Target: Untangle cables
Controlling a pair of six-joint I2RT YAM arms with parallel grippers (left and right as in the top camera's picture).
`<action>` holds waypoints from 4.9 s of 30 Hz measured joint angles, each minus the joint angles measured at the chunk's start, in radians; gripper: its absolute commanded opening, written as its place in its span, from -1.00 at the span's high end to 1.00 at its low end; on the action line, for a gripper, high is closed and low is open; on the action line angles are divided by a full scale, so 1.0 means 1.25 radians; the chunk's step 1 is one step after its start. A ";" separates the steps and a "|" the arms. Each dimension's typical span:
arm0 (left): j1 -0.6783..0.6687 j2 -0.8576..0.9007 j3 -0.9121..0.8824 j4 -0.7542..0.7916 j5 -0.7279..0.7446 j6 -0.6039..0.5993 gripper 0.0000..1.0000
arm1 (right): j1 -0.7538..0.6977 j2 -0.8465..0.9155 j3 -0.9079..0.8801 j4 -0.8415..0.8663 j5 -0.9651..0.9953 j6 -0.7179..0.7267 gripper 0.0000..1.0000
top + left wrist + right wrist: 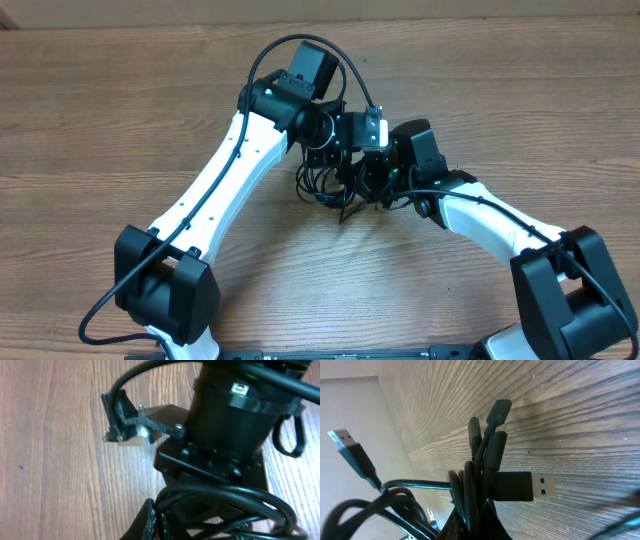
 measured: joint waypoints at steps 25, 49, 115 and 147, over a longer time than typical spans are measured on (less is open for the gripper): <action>0.093 0.000 0.002 -0.382 0.159 -0.060 0.91 | -0.235 0.000 -0.005 0.285 -0.164 -0.068 0.92; 0.143 -0.005 -0.059 -0.313 0.204 -0.080 0.49 | -0.245 0.000 -0.011 0.771 -0.237 -0.044 0.92; 0.119 -0.037 0.084 0.128 0.284 -0.384 -0.53 | -0.245 0.000 -0.011 1.024 -0.433 -0.005 0.92; 0.152 -0.033 0.084 0.101 0.256 -0.490 0.92 | -0.277 -0.001 -0.009 0.748 -0.361 -0.031 -0.18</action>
